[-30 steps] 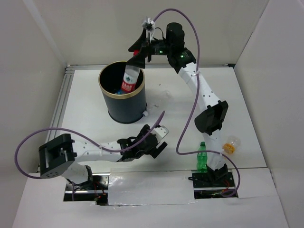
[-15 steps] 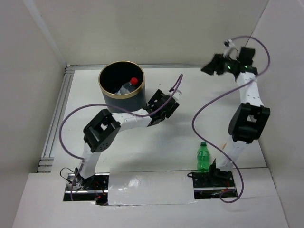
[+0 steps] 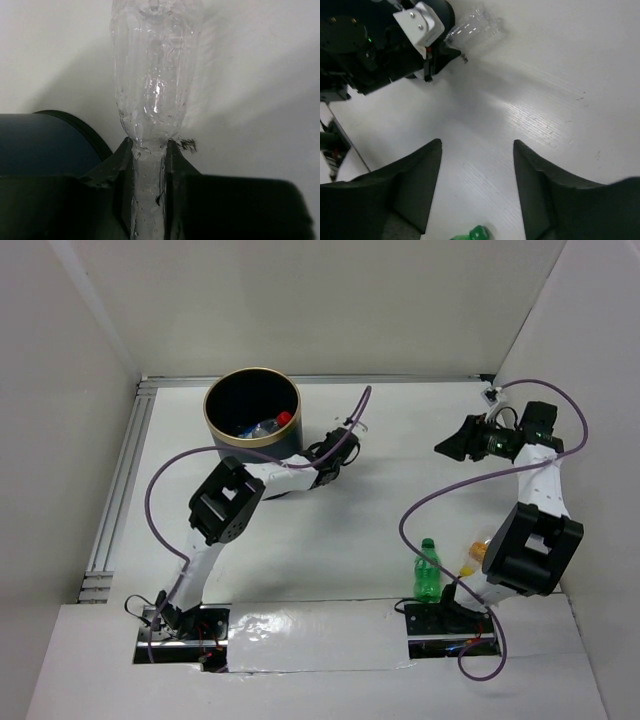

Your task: Put the plastic bottles in the bin

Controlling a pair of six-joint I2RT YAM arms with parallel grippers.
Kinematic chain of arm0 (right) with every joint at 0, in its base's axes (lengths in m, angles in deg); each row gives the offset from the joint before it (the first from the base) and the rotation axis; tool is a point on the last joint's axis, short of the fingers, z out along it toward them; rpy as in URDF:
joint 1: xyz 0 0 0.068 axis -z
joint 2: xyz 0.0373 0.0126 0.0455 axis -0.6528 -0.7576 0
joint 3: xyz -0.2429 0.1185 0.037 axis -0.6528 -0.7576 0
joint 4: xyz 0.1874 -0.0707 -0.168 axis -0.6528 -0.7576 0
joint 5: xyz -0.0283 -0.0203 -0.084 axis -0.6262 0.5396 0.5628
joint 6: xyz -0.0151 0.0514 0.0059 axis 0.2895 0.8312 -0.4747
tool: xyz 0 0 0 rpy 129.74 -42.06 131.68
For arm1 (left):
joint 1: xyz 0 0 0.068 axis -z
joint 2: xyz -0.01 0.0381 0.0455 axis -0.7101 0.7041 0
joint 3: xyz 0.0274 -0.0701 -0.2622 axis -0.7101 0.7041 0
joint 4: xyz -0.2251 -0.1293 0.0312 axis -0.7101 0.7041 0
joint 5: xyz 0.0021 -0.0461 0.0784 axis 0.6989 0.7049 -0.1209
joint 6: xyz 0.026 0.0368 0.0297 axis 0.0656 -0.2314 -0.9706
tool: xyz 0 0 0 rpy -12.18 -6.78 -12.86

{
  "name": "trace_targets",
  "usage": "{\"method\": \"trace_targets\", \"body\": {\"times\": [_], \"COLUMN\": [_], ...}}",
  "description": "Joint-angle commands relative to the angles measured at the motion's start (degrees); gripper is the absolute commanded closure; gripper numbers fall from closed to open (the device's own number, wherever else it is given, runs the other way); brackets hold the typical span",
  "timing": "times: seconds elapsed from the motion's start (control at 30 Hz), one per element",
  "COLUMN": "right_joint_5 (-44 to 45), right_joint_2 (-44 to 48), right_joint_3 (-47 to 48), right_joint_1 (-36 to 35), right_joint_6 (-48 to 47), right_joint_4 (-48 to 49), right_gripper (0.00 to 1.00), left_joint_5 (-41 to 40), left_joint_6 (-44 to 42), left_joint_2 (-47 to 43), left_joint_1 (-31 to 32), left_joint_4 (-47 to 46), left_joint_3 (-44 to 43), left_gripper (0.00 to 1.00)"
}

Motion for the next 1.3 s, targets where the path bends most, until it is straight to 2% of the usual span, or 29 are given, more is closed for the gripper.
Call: {"method": "trace_targets", "body": {"times": [0.0, 0.03, 0.07, 0.17, 0.2, 0.23, 0.37, 0.5, 0.6, 0.73, 0.87, 0.9, 0.93, 1.03, 1.07, 1.2, 1.27], "right_joint_5": [2.2, 4.0, 5.8, 15.7, 18.1, 22.3, 29.5, 31.8, 32.3, 33.4, 36.3, 37.0, 37.0, 39.7, 41.5, 46.3, 48.4], "right_joint_2": [3.4, 3.4, 4.9, 7.4, 8.0, 8.5, 9.7, 10.9, 12.3, 12.8, 14.0, 14.0, 14.8, 15.5, 15.5, 14.1, 13.5], "right_joint_3": [-2.1, -3.0, -3.5, -6.3, -7.3, -9.0, -12.2, -14.7, -15.8, -15.8, -14.5, -14.5, -14.5, -14.5, -14.5, -14.5, -15.2], "right_joint_1": [0.5, 0.5, 1.0, 1.5, 1.5, 2.3, 4.4, 7.4, 8.7, 9.9, 11.0, 11.6, 11.6, 12.2, 12.2, 12.2, 12.2], "right_joint_6": [-6.9, -6.9, -6.9, -4.3, -3.5, -3.5, -4.0, -5.5, -6.8, -9.1, -13.2, -13.8, -13.8, -13.8, -13.8, -13.8, -13.8], "right_joint_4": [-3.6, -3.6, -2.7, 0.9, 1.7, 1.7, 2.4, 1.1, -1.4, -5.4, -9.4, -9.4, -9.4, -10.0, -10.0, -9.3, -8.7], "right_gripper": [0.4, 0.42, 0.39, 0.13, 0.0, 0.0, 0.0, 0.0, 0.03, 0.05, 0.01, 0.01, 0.01, 0.01, 0.01, 0.01, 0.01], "left_joint_5": [4.2, 4.8, 5.4, 7.6, 7.6, 8.2, 4.7, 0.0, 1.1, 6.8, 9.4, 9.9, 9.9, 9.9, 9.9, 9.9, 10.7], "left_joint_6": [1.2, 1.2, 1.2, 3.8, 4.4, 5.8, 7.4, 7.4, 7.4, 10.0, 11.4, 11.4, 11.4, 11.4, 11.4, 10.8, 10.3], "left_joint_2": [-4.9, -6.8, -8.8, -19.3, -22.3, -27.9, -38.6, -46.5, -48.2, -46.1, -41.4, -40.6, -39.8, -37.8, -37.8, -40.4, -43.9], "left_joint_1": [2.1, 3.4, 4.0, 5.9, 5.9, 5.9, 3.2, -3.4, -11.1, -19.1, -21.8, -22.4, -22.4, -23.0, -23.0, -22.4, -19.8], "left_joint_4": [2.3, 2.3, 2.9, 4.5, 4.5, 5.6, 9.4, 9.2, 5.6, 2.8, 0.3, 0.3, -0.2, 0.9, 1.5, 2.9, 2.9], "left_joint_3": [0.4, -0.2, -0.9, -2.4, -2.9, -3.7, -4.9, 2.9, 9.5, 12.8, 13.5, 13.0, 12.5, 9.5, 8.9, 6.8, 6.8], "left_gripper": [0.89, 0.95, 0.95, 0.95, 0.93, 0.93, 0.9, 0.84, 0.77, 0.76, 0.6, 0.51, 0.33, 0.15, 0.01, 0.0, 0.0]}}
